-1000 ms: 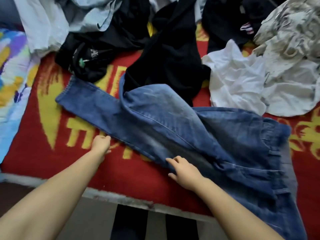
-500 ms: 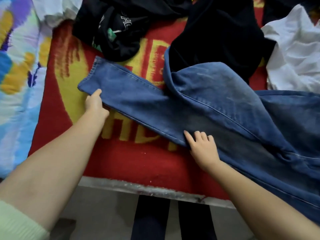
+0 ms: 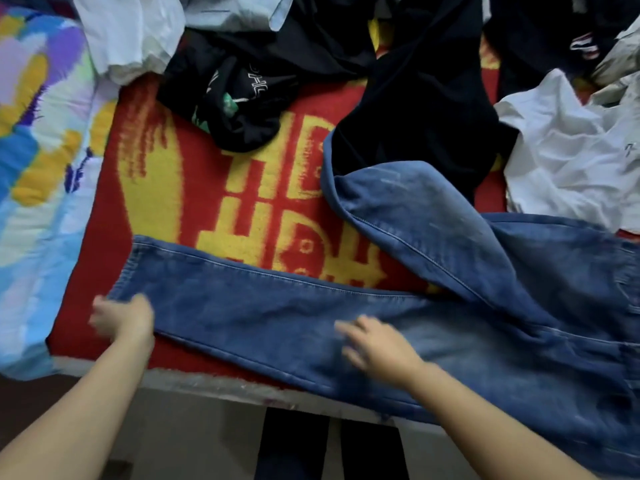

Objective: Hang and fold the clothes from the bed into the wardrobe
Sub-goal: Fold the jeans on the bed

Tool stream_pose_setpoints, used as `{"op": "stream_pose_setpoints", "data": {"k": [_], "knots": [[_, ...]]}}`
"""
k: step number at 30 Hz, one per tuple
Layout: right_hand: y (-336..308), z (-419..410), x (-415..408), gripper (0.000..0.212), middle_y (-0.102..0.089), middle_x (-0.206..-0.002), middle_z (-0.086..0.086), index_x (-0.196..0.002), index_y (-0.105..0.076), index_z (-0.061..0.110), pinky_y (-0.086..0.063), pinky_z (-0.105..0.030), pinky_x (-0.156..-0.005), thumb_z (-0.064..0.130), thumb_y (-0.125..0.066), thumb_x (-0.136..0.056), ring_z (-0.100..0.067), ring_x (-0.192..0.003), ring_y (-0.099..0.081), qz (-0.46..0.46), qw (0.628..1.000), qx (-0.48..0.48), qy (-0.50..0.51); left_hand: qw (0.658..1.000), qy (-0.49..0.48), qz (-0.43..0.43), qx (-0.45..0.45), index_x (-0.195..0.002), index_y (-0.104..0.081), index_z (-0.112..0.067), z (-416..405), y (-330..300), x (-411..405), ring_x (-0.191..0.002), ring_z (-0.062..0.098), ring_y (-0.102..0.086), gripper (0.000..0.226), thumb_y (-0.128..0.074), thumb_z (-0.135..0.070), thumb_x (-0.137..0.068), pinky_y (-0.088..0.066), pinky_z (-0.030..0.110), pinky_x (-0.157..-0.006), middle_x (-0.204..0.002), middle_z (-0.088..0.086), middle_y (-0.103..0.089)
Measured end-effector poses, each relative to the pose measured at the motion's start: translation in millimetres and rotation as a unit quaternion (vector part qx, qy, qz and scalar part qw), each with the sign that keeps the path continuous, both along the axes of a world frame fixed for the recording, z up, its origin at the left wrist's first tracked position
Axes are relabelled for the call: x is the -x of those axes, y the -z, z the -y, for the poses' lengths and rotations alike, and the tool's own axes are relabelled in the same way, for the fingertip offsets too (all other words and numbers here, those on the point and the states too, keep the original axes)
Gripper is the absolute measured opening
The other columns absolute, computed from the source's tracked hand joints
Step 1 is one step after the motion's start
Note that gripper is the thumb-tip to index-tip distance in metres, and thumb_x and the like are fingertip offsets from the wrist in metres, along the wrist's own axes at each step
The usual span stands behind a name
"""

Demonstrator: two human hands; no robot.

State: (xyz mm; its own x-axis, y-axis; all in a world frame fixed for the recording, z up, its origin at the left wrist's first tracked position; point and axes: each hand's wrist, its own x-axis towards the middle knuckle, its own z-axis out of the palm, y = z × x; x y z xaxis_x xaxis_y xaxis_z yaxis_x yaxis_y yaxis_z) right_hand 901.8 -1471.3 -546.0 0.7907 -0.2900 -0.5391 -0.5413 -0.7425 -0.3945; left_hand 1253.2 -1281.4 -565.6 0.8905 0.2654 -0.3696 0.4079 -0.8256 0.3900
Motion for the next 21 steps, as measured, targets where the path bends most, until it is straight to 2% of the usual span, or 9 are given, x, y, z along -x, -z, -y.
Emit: {"op": "stream_pose_setpoints", "data": {"k": [3, 5, 7, 10, 14, 16, 18, 19, 21], "knots": [[-11, 55, -23, 0.047, -0.058, -0.119, -0.017, -0.129, -0.058, 0.007, -0.05, -0.046, -0.079, 0.012, -0.067, -0.083, -0.039, -0.103, -0.057, 0.136, 0.97, 0.118, 0.163, 0.958, 0.259, 0.025, 0.117, -0.129, -0.051, 0.002, 109, -15, 26, -0.114, 0.033, -0.053, 0.042, -0.056, -0.013, -0.089, -0.04, 0.04, -0.103, -0.123, 0.021, -0.057], [-10, 82, -32, 0.056, -0.052, -0.13, -0.021, -0.135, -0.052, 0.006, -0.046, -0.05, -0.089, 0.013, -0.07, -0.082, -0.04, -0.117, -0.051, 0.137, 0.955, 0.171, 0.202, 0.906, 0.379, 0.001, 0.188, -0.13, -0.052, -0.001, 185, -25, 57, -0.112, 0.022, -0.053, 0.037, -0.051, -0.014, -0.095, -0.038, 0.024, -0.097, -0.122, 0.01, -0.056], [-4, 103, -43, 0.07, -0.042, -0.14, -0.018, -0.148, -0.035, 0.015, -0.035, -0.047, -0.102, 0.022, -0.067, -0.086, -0.035, -0.13, -0.039, 0.091, 0.958, 0.195, 0.192, 0.867, 0.447, -0.036, 0.215, -0.136, -0.046, -0.003, 257, -27, 85, -0.117, 0.026, -0.05, 0.043, -0.048, -0.02, -0.097, -0.037, 0.028, -0.099, -0.128, 0.015, -0.051], [8, 118, -62, 0.071, -0.045, -0.121, -0.009, -0.153, -0.017, 0.027, -0.033, -0.036, -0.084, 0.015, -0.052, -0.092, -0.027, -0.106, -0.044, 0.037, 0.959, 0.195, 0.205, 0.86, 0.48, -0.097, 0.146, -0.147, -0.026, -0.006, 331, -18, 106, -0.13, 0.036, -0.038, 0.059, -0.048, -0.026, -0.096, -0.03, 0.037, -0.106, -0.142, 0.022, -0.036], [2, 109, -66, 0.054, -0.05, -0.091, -0.012, -0.141, -0.048, 0.018, -0.031, -0.03, -0.058, 0.009, -0.055, -0.088, -0.031, -0.067, -0.051, 0.146, 0.96, 0.104, 0.216, 0.885, 0.436, -0.149, 0.07, -0.149, -0.02, -0.011, 362, -6, 78, -0.123, 0.038, -0.047, 0.069, -0.049, -0.003, -0.087, -0.04, 0.04, -0.101, -0.137, 0.021, -0.044], [-3, 94, -54, 0.054, -0.051, -0.076, -0.011, -0.131, -0.059, 0.01, -0.034, -0.025, -0.049, 0.004, -0.066, -0.078, -0.029, -0.053, -0.051, 0.203, 0.956, 0.093, 0.188, 0.883, 0.41, -0.189, 0.13, -0.128, -0.048, 0.001, 361, -13, 70, -0.099, 0.029, -0.059, 0.04, -0.049, 0.001, -0.088, -0.047, 0.034, -0.084, -0.11, 0.018, -0.059], [-10, 82, -46, 0.059, -0.05, -0.069, -0.009, -0.125, -0.063, 0.006, -0.038, -0.023, -0.046, -0.001, -0.076, -0.068, -0.026, -0.049, -0.049, 0.218, 0.955, 0.093, 0.178, 0.851, 0.435, -0.167, 0.241, -0.086, -0.061, -0.005, 349, -31, 70, -0.07, 0.013, -0.052, 0.012, -0.051, 0.0, -0.09, -0.04, 0.027, -0.067, -0.076, 0.004, -0.056], [-12, 80, -44, 0.063, -0.049, -0.068, -0.008, -0.124, -0.064, 0.006, -0.039, -0.023, -0.046, -0.003, -0.079, -0.063, -0.025, -0.049, -0.048, 0.221, 0.954, 0.107, 0.174, 0.833, 0.446, -0.134, 0.299, -0.079, -0.06, -0.013, 338, -44, 69, -0.067, 0.007, -0.051, 0.017, -0.053, -0.002, -0.091, -0.041, 0.024, -0.065, -0.073, -0.003, -0.056], [-15, 81, -49, 0.068, -0.049, -0.067, -0.006, -0.123, -0.065, 0.007, -0.04, -0.025, -0.047, -0.005, -0.081, -0.058, -0.023, -0.05, -0.046, 0.23, 0.948, 0.146, 0.166, 0.806, 0.425, -0.057, 0.409, -0.087, -0.065, -0.027, 300, -70, 58, -0.077, -0.003, -0.061, 0.015, -0.058, -0.014, -0.092, -0.045, 0.012, -0.07, -0.081, -0.014, -0.067]]}}
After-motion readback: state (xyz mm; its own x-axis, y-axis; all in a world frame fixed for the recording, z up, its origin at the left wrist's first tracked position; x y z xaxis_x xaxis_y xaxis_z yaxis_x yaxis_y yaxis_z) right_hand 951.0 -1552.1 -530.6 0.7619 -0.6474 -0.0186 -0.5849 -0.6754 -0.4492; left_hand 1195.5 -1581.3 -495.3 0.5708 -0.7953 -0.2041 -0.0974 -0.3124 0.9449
